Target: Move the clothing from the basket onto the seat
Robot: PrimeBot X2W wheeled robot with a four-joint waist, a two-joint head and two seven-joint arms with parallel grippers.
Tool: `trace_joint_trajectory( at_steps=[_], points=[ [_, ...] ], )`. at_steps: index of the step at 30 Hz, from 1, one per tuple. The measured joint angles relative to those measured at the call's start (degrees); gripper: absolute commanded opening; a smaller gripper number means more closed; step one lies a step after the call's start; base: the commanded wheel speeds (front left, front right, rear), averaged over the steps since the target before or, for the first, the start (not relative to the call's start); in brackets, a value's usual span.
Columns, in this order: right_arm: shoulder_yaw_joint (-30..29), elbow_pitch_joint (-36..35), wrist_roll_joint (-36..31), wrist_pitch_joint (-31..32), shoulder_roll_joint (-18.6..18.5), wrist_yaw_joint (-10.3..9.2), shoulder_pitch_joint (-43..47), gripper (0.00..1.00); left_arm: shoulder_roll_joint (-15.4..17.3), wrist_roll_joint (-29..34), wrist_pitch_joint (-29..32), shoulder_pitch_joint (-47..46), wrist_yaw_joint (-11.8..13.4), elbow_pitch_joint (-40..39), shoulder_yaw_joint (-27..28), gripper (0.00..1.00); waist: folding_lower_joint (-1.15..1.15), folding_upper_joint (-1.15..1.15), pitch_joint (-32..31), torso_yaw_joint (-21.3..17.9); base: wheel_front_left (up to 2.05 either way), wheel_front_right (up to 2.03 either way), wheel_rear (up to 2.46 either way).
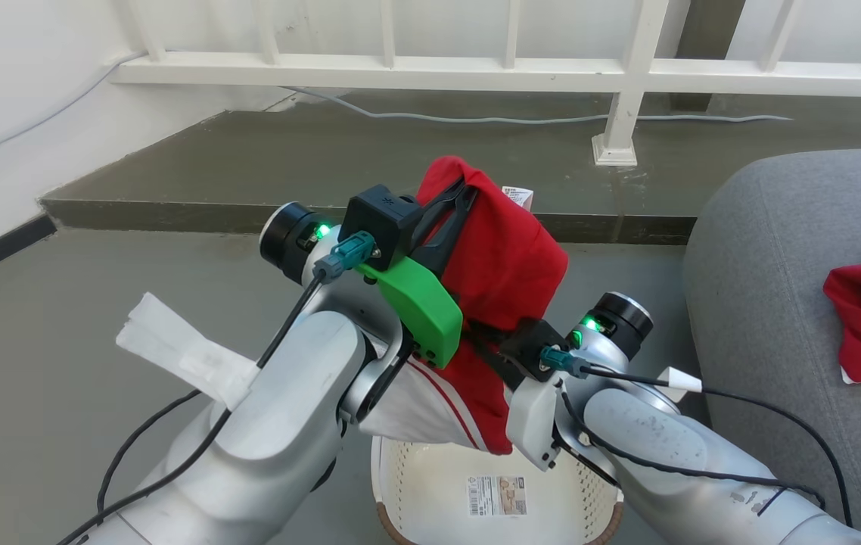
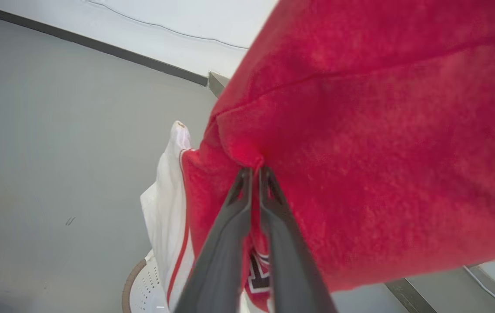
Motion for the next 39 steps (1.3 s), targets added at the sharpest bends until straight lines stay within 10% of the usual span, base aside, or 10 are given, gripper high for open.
trace_joint_trajectory(
  at_steps=[1, 28, 29, 33, 39],
  points=[
    [0.0, 0.0, 0.0, 0.0, 0.0, 0.0, 0.0, 0.0, 0.0, 0.0, 0.0, 0.0, 0.0, 0.0, 0.0, 0.0, 0.0, 0.0, 0.0, 0.0, 0.0, 0.0, 0.0],
    [-13.91, -13.78, 6.14, -0.48, -3.41, -7.45, 0.15, 0.0, 2.05, -2.77, 0.48, 3.85, 2.87, 1.05, 2.27, 0.0, 0.0, 0.0, 0.3, -5.05, 0.0, 0.0, 0.0],
    [-14.8, -14.44, 6.14, -0.49, -4.25, -7.73, 0.22, 0.0, 2.07, -2.86, 0.48, 4.16, 2.91, 1.13, 2.27, 0.07, 0.0, 0.0, 0.3, -5.38, 0.0, 0.0, 0.0],
    [-17.94, -17.28, 6.33, -0.49, -6.37, -8.12, 0.52, 0.0, 2.07, -3.03, 0.46, 5.05, 2.92, 1.13, 2.53, 0.96, 0.0, 0.0, 0.33, -6.64, 0.0, 0.0, 0.0],
    [-21.31, -20.34, 6.32, -0.58, -9.0, -8.64, 1.69, 0.0, 2.04, -3.19, 0.37, 5.17, 2.93, 0.91, 2.5, 1.0, 0.0, 0.0, 0.5, -8.17, 0.0, 0.0, 0.0]
  ],
)
